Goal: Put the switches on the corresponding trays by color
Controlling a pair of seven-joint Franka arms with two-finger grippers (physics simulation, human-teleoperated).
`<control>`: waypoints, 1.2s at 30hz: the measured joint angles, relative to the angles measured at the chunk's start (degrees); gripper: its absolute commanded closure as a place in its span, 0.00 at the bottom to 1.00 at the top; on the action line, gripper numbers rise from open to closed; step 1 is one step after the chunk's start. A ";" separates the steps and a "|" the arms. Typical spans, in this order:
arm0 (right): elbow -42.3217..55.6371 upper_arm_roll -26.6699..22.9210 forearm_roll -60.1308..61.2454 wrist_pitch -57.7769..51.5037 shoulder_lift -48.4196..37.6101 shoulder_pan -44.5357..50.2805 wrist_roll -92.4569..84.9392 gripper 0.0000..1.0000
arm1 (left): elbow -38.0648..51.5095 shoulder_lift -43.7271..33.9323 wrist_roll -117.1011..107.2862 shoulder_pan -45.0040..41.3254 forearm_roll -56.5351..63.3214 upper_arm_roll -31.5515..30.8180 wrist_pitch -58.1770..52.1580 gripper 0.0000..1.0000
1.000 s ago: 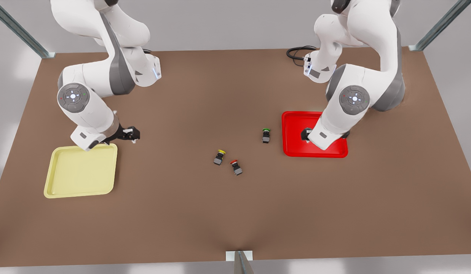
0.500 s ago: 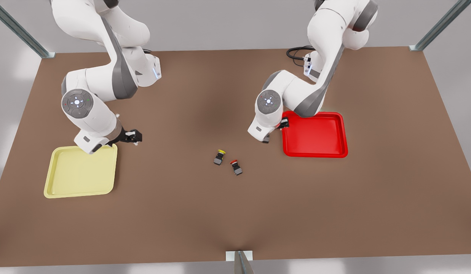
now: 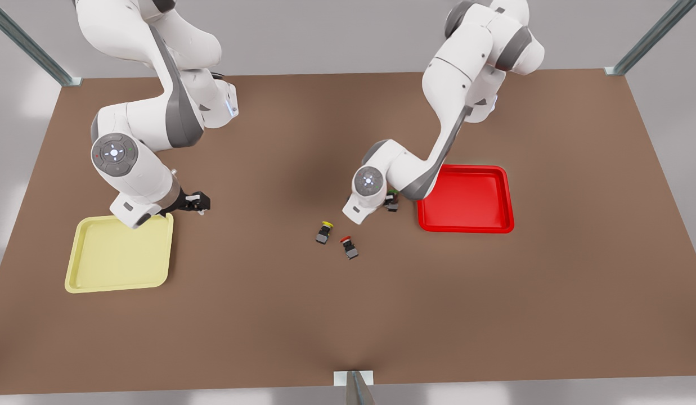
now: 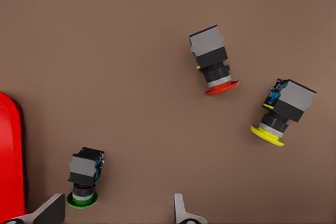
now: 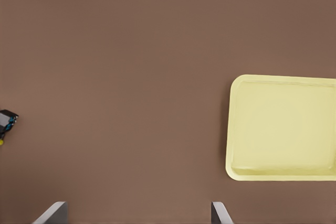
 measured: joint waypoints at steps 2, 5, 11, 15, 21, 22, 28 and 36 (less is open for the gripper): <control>-0.04 -0.03 0.00 0.08 0.03 -0.03 0.00 0.00 | -4.37 -1.30 0.06 0.33 -0.45 -0.09 3.58 0.00; -0.06 -0.03 -0.03 0.17 0.09 0.00 0.00 0.00 | -8.70 -3.38 3.72 1.86 -0.47 -0.09 4.10 0.00; -0.09 0.03 -0.08 0.21 0.09 -0.08 0.00 0.00 | -19.85 -7.50 10.19 3.62 -0.32 -0.46 13.29 0.00; -0.09 -0.04 -0.09 0.17 0.09 -0.03 0.00 0.00 | -20.98 -7.09 9.99 2.49 -0.61 -0.53 15.22 0.00; -0.09 0.03 -0.09 0.17 0.09 -0.02 0.00 0.00 | -30.69 -11.58 10.09 1.76 -0.87 0.02 22.84 0.00; -0.09 0.04 -0.09 0.18 0.09 -0.03 0.00 0.00 | -31.95 -12.37 10.28 2.51 -0.86 0.00 23.20 0.00; -0.09 0.05 -0.09 0.18 0.18 0.07 0.00 0.00 | -33.01 -12.37 9.68 2.07 -0.86 -0.35 23.92 0.00; -0.28 0.14 -0.09 0.86 1.28 0.04 0.02 0.00 | -33.39 -12.61 10.03 2.28 -0.80 -0.26 25.52 0.00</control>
